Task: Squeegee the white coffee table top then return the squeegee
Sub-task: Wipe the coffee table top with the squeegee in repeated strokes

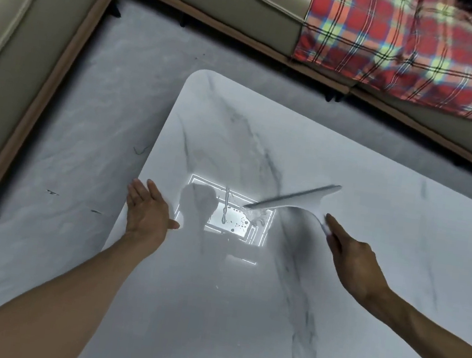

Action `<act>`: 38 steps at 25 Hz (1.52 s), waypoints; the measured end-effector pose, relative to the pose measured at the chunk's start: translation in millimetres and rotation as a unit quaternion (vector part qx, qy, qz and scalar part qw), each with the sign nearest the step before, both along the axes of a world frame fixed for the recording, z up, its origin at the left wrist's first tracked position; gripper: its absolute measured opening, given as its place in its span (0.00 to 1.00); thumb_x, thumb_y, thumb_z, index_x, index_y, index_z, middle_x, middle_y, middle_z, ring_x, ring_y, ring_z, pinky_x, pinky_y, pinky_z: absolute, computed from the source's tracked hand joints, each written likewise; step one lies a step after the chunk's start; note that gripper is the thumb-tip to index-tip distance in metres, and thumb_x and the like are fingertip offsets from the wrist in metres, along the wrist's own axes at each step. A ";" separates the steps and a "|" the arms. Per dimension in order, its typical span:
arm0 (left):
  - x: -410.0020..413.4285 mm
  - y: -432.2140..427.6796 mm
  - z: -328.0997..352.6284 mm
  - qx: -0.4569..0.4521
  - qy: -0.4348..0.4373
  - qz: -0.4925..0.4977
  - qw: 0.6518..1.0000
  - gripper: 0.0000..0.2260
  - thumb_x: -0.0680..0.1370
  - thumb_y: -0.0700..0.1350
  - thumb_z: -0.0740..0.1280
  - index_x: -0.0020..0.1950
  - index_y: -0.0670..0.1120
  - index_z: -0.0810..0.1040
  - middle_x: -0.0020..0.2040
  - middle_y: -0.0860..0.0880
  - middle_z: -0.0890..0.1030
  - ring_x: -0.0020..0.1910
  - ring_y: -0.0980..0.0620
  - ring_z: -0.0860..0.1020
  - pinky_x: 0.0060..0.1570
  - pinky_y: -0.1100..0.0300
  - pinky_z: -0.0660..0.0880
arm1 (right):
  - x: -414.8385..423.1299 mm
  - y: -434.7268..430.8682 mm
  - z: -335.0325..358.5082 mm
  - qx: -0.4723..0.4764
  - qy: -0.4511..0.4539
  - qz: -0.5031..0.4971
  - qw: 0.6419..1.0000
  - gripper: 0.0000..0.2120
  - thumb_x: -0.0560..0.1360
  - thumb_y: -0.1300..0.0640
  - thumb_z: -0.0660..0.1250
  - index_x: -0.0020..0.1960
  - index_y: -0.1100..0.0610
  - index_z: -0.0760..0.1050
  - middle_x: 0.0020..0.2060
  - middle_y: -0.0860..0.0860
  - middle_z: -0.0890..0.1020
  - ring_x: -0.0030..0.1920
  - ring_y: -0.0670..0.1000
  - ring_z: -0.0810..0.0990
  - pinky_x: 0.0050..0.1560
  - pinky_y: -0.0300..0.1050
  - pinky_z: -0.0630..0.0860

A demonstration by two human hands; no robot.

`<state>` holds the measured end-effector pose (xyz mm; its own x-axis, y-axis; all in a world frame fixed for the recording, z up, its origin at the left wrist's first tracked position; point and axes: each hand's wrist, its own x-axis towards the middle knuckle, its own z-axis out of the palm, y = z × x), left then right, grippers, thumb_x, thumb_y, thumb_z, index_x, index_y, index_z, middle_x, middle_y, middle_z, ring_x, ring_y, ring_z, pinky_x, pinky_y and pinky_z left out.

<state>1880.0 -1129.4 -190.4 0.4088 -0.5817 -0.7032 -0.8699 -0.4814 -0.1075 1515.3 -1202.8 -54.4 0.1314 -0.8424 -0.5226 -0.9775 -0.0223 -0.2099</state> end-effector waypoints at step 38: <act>-35.5 40.7 6.8 0.033 0.042 -0.081 0.995 0.34 0.80 0.46 0.54 0.73 0.25 0.41 0.72 0.21 0.50 0.74 0.25 0.50 0.75 0.42 0.49 | 4.7 41.9 -31.6 0.085 0.027 0.246 0.965 0.31 0.80 0.56 0.55 0.77 0.39 0.47 0.45 0.54 0.78 0.41 0.62 0.78 0.40 0.50 0.73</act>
<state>1844.5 -1088.7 -183.5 0.2516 -0.5868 -0.7696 -0.9429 -0.3280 -0.0582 1520.1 -1160.9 -86.0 0.4621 -0.5866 -0.6651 -0.8671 -0.4562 -0.2001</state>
